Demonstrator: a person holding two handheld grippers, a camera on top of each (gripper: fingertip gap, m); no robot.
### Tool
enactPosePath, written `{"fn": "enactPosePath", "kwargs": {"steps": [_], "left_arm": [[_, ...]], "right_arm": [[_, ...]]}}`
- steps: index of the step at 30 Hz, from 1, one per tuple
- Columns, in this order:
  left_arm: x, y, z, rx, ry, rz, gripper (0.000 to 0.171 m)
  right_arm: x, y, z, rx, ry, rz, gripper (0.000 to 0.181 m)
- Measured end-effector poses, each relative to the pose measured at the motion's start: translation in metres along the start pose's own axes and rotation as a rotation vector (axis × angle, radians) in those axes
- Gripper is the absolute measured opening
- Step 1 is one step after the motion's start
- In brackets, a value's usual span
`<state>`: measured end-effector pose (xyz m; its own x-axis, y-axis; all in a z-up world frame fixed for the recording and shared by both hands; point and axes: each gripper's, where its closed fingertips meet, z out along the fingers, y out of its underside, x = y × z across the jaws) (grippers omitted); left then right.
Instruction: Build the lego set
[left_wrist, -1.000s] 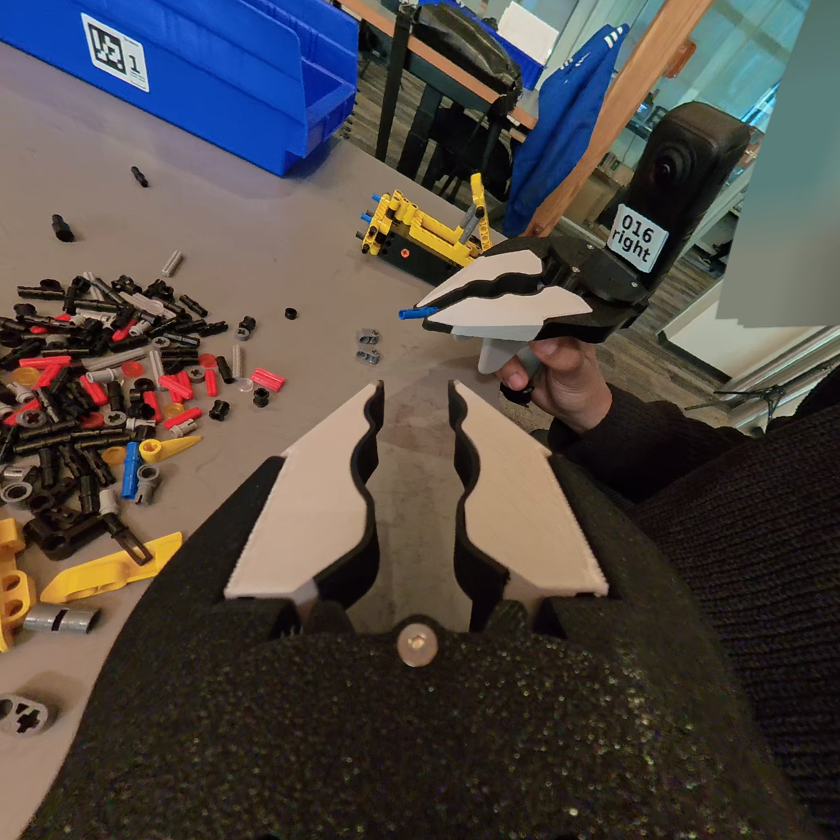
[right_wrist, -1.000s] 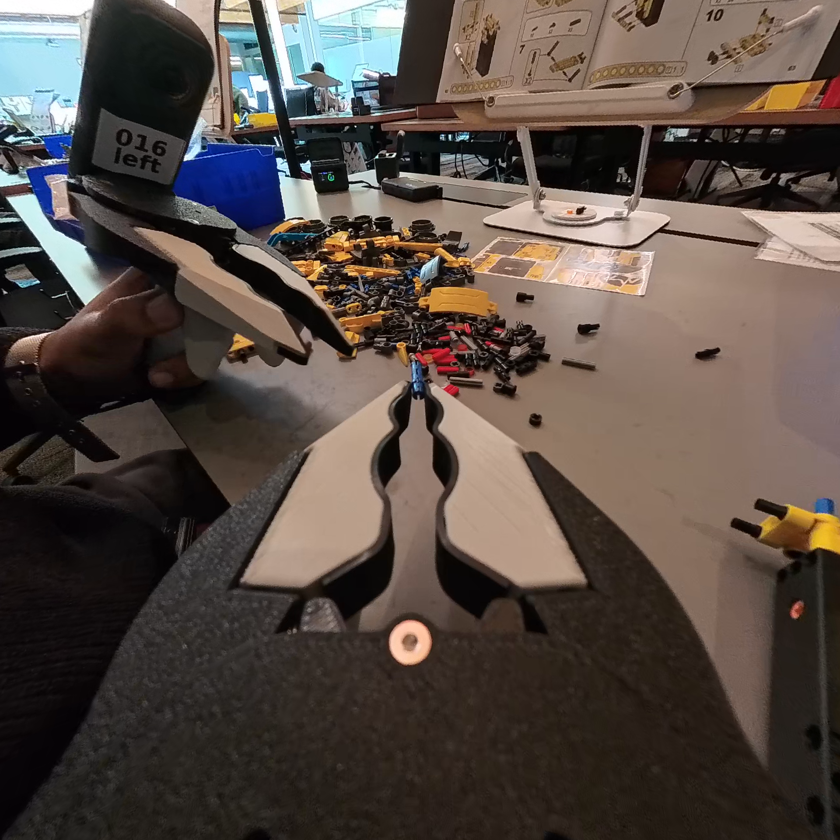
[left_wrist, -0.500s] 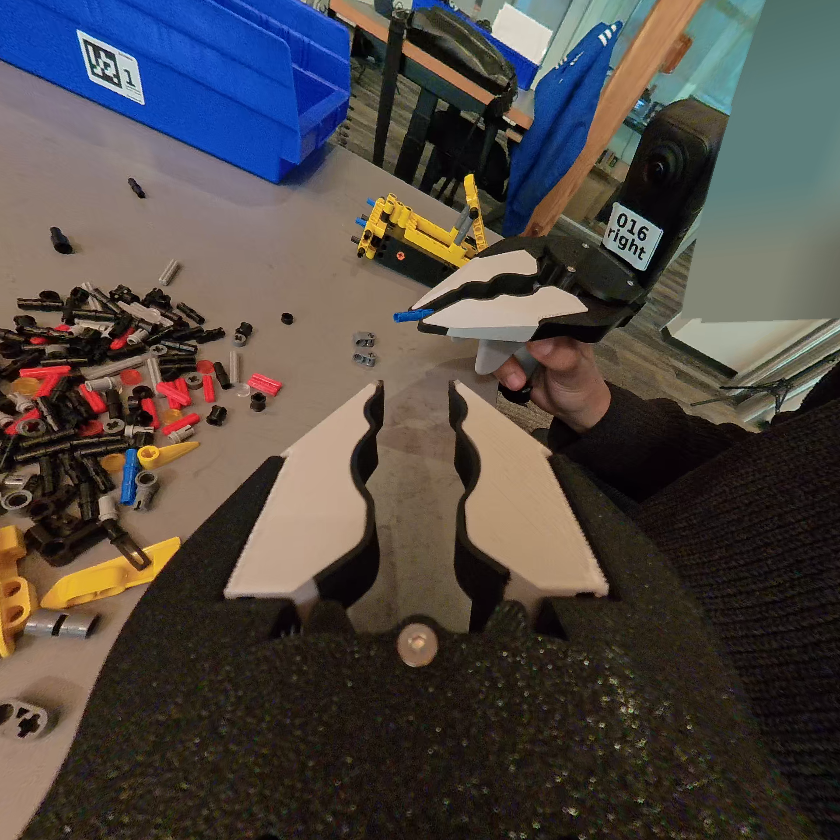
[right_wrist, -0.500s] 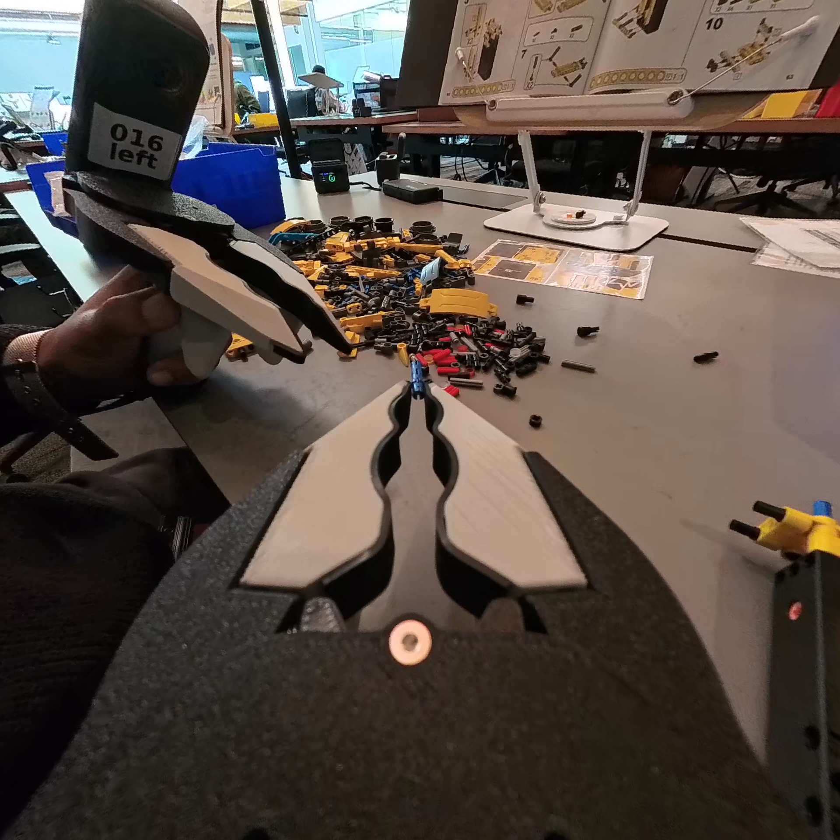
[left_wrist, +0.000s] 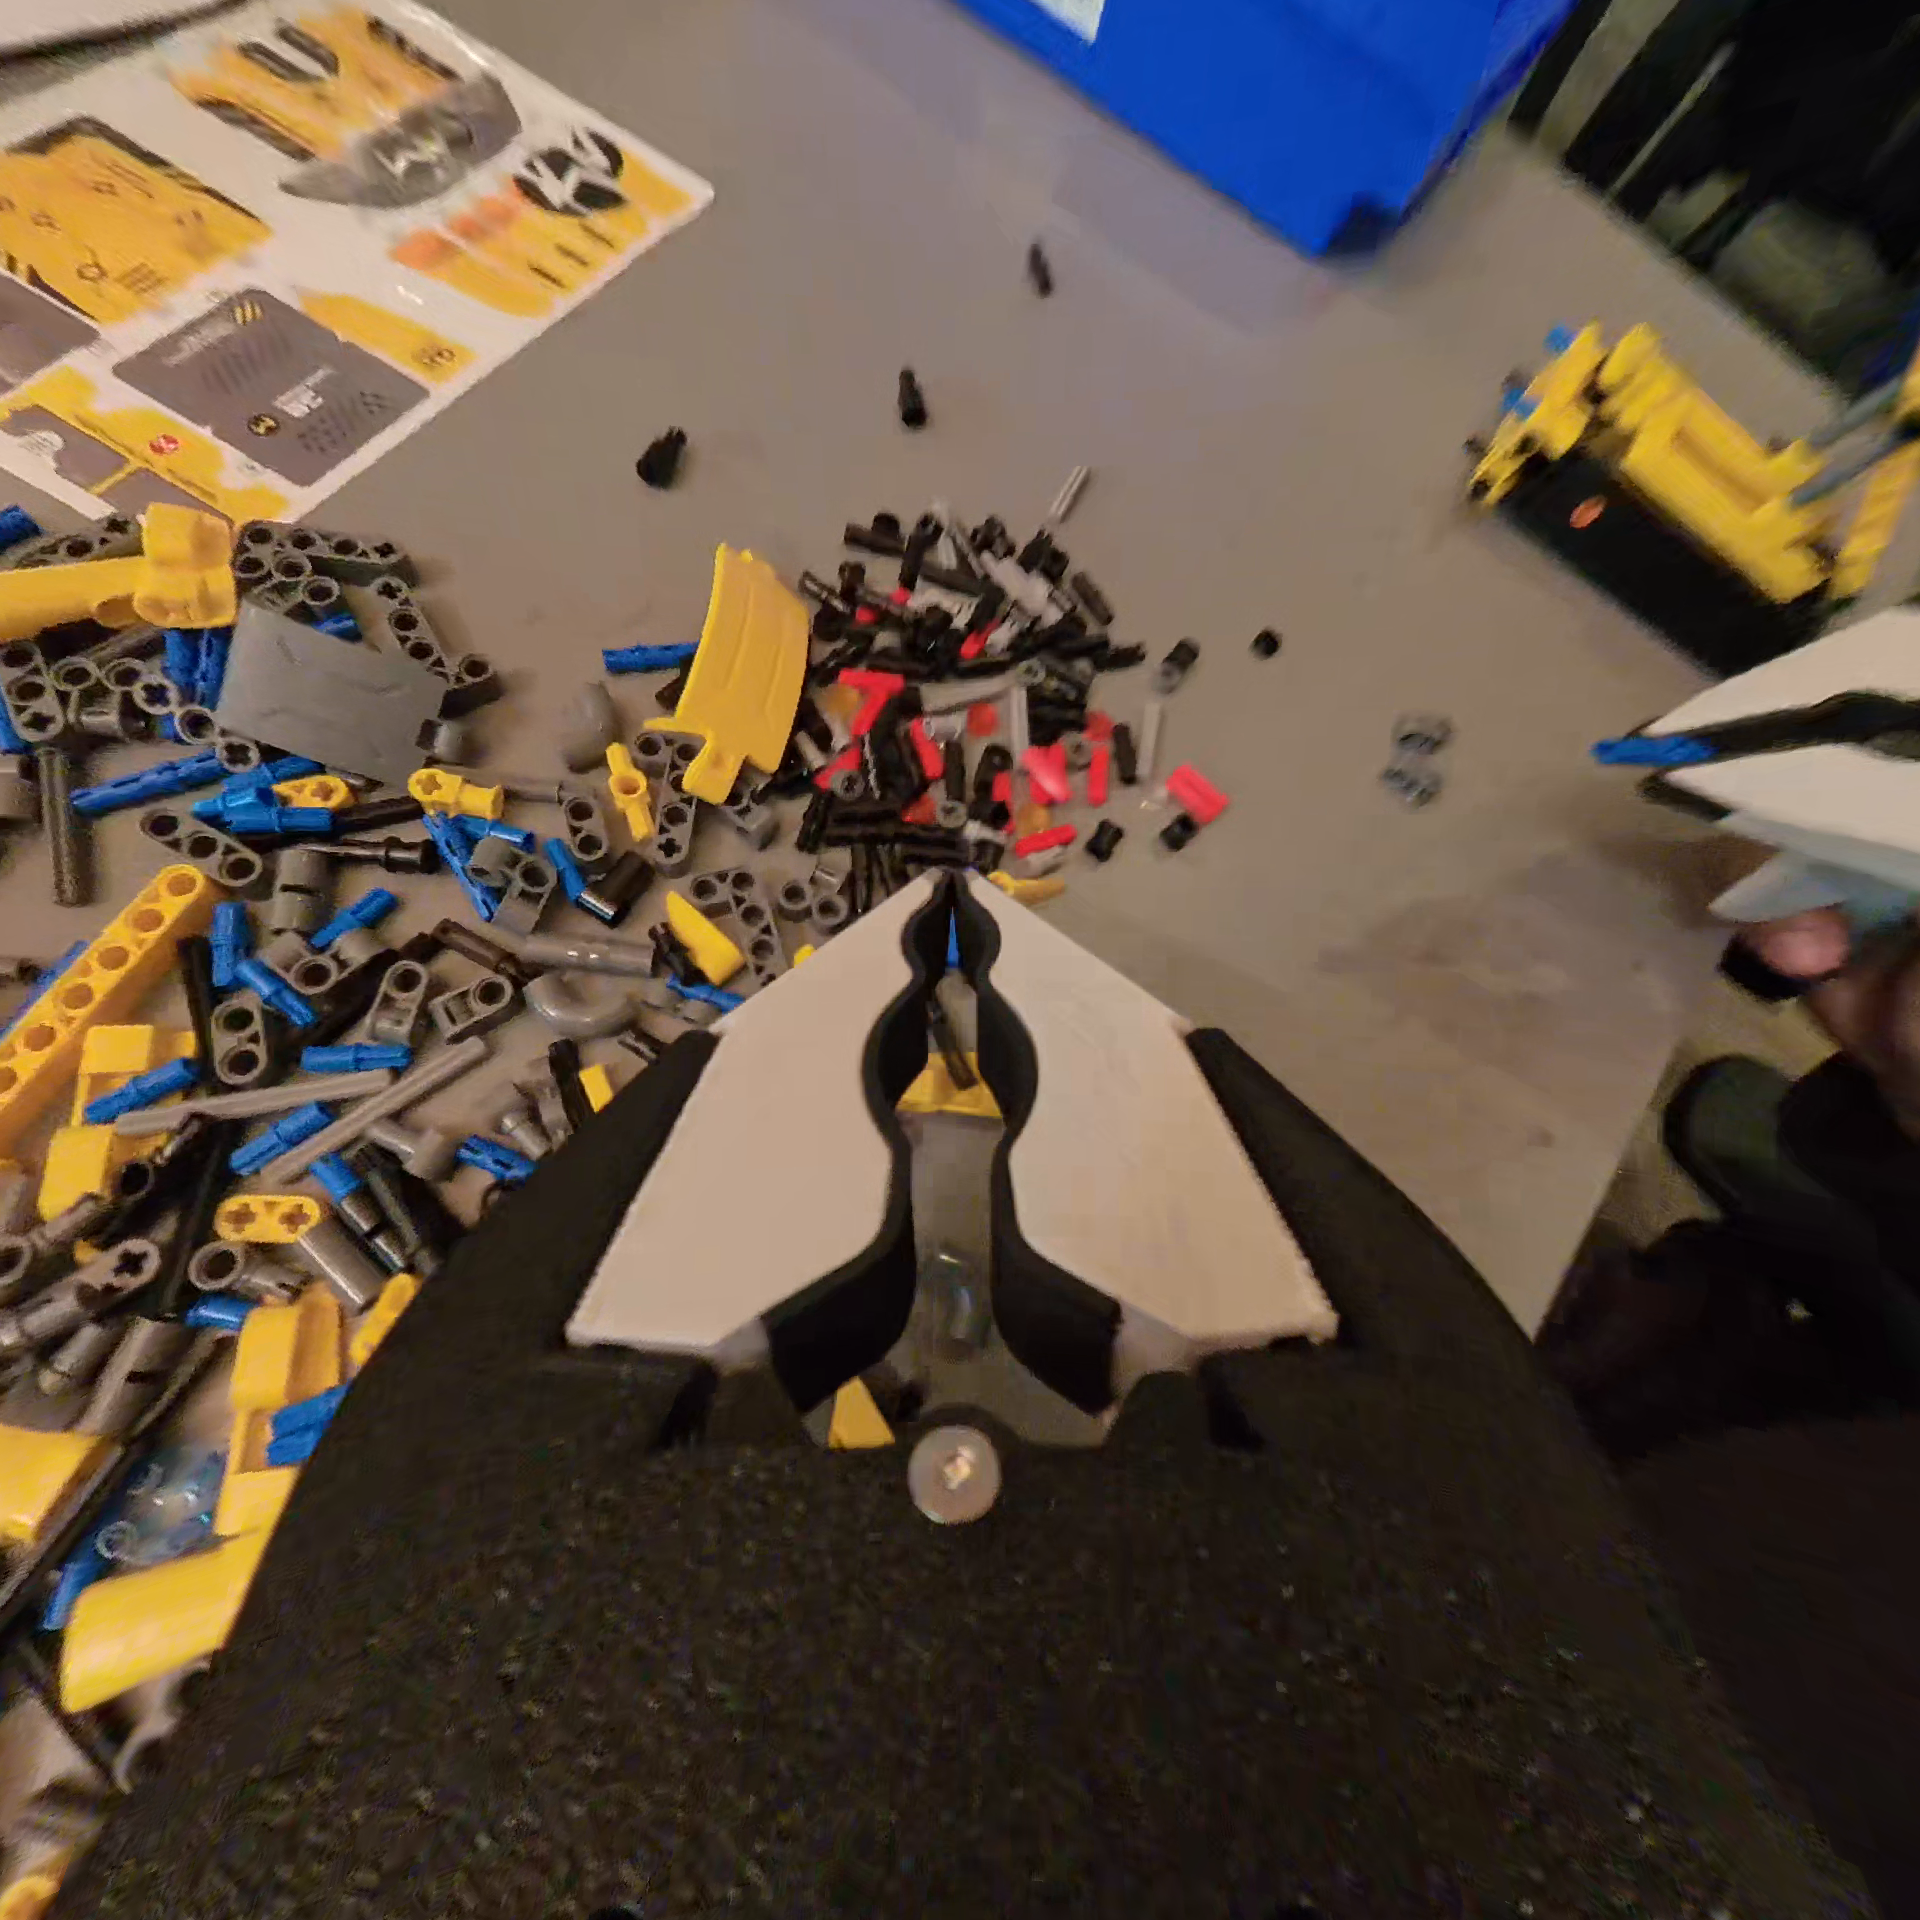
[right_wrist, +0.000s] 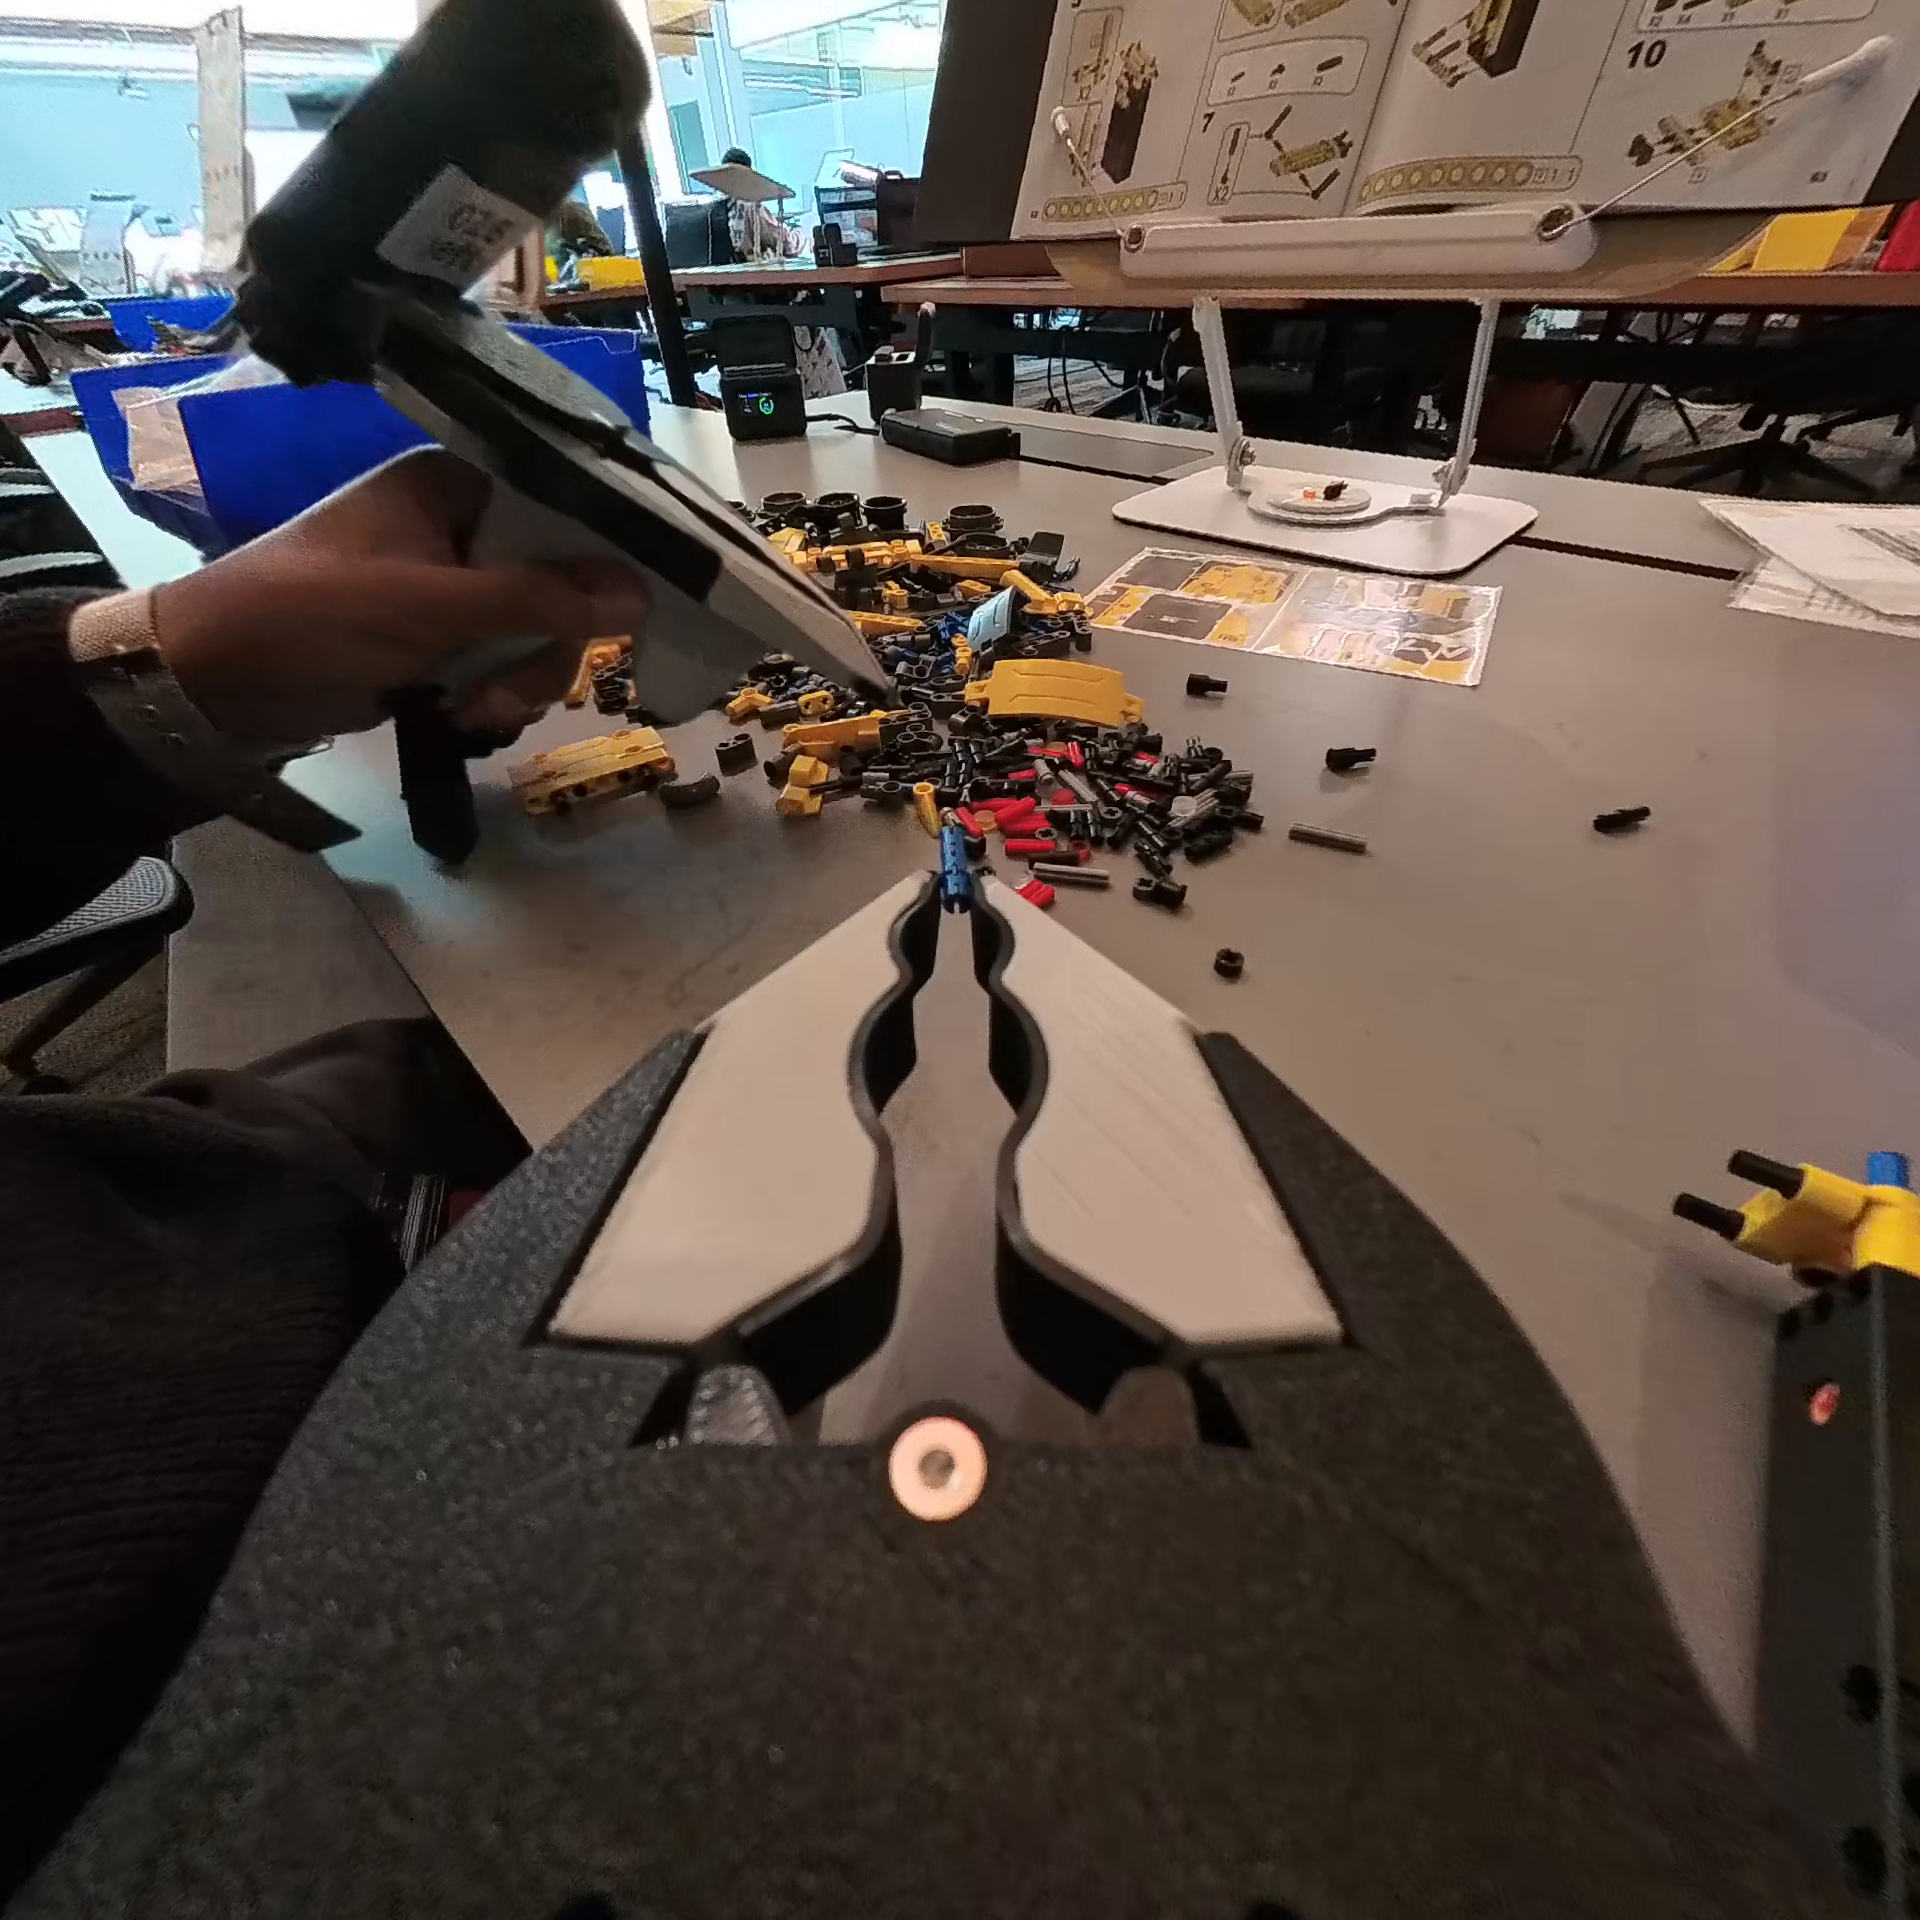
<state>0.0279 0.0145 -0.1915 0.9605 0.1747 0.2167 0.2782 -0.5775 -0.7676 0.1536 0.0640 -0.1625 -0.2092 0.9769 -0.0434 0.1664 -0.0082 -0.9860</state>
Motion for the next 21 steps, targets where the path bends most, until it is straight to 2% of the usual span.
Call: {"fn": "enactPosePath", "kwargs": {"steps": [7, 13, 21], "left_arm": [[0.000, 0.018, 0.021, -0.145, -0.048, 0.128, 0.000], [0.006, 0.021, 0.021, -0.156, -0.006, 0.134, 0.011], [0.003, 0.022, 0.025, -0.179, -0.028, 0.145, 0.011]], "right_arm": [[-0.001, 0.000, 0.000, 0.003, 0.000, -0.006, 0.005], [-0.002, 0.000, 0.000, 0.007, -0.005, -0.011, 0.005], [-0.002, -0.001, -0.001, 0.012, -0.006, -0.016, 0.005]]}}
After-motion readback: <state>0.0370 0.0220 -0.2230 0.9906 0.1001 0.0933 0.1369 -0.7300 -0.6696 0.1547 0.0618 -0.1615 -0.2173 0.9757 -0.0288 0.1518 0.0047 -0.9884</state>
